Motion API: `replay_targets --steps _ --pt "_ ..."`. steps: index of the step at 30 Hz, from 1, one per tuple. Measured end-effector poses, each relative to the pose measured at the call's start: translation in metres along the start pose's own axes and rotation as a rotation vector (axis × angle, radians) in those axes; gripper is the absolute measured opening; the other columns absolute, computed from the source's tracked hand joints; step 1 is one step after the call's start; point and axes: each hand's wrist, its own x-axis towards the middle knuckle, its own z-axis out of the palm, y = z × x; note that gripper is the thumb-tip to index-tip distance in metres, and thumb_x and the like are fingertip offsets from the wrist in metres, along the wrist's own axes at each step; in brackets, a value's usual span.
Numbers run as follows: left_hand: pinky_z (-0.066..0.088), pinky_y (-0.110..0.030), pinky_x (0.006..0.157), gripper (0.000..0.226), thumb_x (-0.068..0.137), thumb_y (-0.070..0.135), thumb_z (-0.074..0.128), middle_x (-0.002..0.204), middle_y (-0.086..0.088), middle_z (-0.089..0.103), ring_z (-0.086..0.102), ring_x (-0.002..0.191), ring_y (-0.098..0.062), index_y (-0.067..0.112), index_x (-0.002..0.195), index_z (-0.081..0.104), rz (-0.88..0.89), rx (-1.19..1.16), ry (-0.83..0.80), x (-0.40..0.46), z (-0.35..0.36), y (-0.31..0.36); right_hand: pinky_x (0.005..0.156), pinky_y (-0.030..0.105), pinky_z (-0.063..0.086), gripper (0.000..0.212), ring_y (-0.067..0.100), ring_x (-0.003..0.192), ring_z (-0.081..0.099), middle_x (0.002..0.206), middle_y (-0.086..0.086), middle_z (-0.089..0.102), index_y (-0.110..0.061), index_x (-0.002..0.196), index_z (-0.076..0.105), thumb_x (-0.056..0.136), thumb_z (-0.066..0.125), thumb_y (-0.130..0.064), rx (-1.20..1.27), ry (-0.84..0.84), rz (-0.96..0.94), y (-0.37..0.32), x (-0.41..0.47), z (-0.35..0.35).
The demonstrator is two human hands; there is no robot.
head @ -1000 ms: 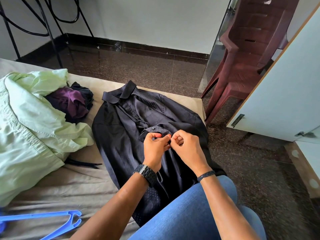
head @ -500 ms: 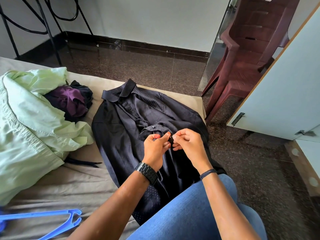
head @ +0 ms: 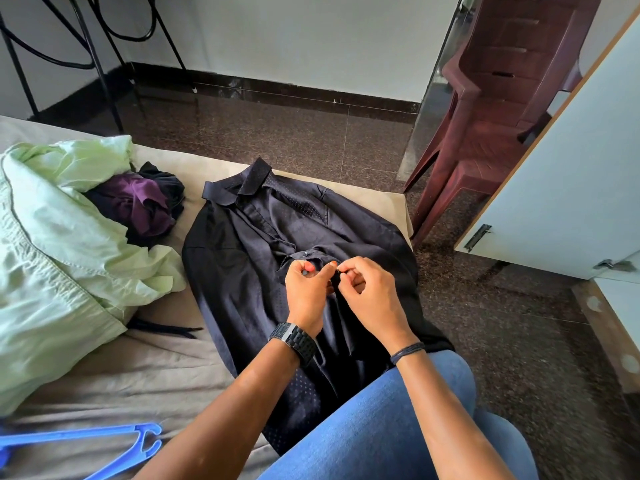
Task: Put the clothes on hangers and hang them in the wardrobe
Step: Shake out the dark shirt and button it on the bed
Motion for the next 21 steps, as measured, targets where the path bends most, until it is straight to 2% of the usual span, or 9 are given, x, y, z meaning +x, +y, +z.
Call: replay_targets --steps 2,5,8,10,14,16,18,21 --pt "0.047 -0.029 0.057 0.034 0.084 0.005 0.069 0.060 -0.003 0.043 0.051 0.065 -0.023 0.017 0.076 0.038 0.017 0.002 -0.029 0.001 -0.001 0.001 0.062 0.016 0.052 0.004 0.007 0.069 0.063 0.078 -0.005 0.066 -0.017 0.088 0.068 0.087 0.065 -0.014 0.105 -0.009 0.092 0.000 0.000 -0.002" --pt "0.052 -0.023 0.057 0.025 0.086 0.002 0.065 0.062 -0.004 0.052 0.055 0.056 -0.013 0.014 0.080 0.044 0.009 -0.025 -0.116 -0.002 -0.001 0.001 0.056 0.026 0.055 0.008 0.013 0.065 0.065 0.071 -0.001 0.066 -0.017 0.081 0.068 0.087 0.064 -0.014 0.298 -0.016 0.299 0.004 0.010 -0.006" --pt "0.053 -0.021 0.062 0.022 0.088 -0.007 0.058 0.068 -0.005 0.060 0.060 0.061 -0.012 0.012 0.083 0.048 0.026 -0.060 -0.187 0.000 0.000 0.002 0.053 0.028 0.053 0.011 0.017 0.062 0.062 0.071 0.007 0.064 -0.011 0.082 0.066 0.090 0.060 -0.007 0.523 -0.035 0.491 0.003 0.023 -0.007" --pt "0.051 -0.025 0.067 0.020 0.089 -0.008 0.055 0.071 -0.003 0.062 0.059 0.066 -0.013 0.011 0.083 0.054 0.075 -0.009 -0.209 0.008 0.001 0.004 0.054 0.029 0.053 0.007 0.017 0.062 0.063 0.072 0.009 0.063 -0.009 0.087 0.062 0.090 0.058 -0.005 0.581 -0.022 0.508 0.003 0.027 -0.006" --pt "0.051 -0.031 0.077 0.023 0.091 -0.006 0.053 0.080 -0.006 0.065 0.059 0.078 -0.017 0.013 0.084 0.066 0.127 0.125 -0.239 0.027 0.005 0.003 0.063 0.029 0.054 0.007 0.013 0.070 0.067 0.075 0.002 0.066 -0.017 0.087 0.059 0.087 0.064 -0.012 0.406 0.023 0.347 0.016 0.024 -0.003" --pt "0.050 -0.030 0.080 0.025 0.092 -0.006 0.052 0.083 -0.005 0.065 0.059 0.082 -0.016 0.014 0.088 0.067 0.105 0.153 -0.250 0.035 0.006 -0.003 0.069 0.020 0.050 0.017 0.007 0.073 0.062 0.079 -0.002 0.065 -0.019 0.087 0.059 0.080 0.074 -0.020 0.220 -0.037 0.285 0.026 0.014 -0.002" --pt "0.052 -0.025 0.079 0.026 0.092 -0.010 0.048 0.086 -0.004 0.065 0.060 0.081 -0.011 0.008 0.095 0.067 0.067 0.157 -0.268 0.041 0.005 -0.010 0.070 0.015 0.047 0.030 0.004 0.073 0.057 0.082 -0.005 0.060 -0.018 0.090 0.056 0.074 0.080 -0.023 0.024 -0.145 0.273 0.040 0.000 0.000" --pt "0.054 -0.021 0.078 0.030 0.091 -0.015 0.044 0.091 -0.003 0.065 0.061 0.083 -0.009 0.002 0.108 0.063 0.006 0.170 -0.329 0.043 0.001 -0.017 0.077 0.028 0.050 0.032 0.007 0.075 0.054 0.084 -0.004 0.057 -0.017 0.096 0.054 0.076 0.077 -0.022 -0.163 -0.214 0.332 0.063 -0.015 0.000"
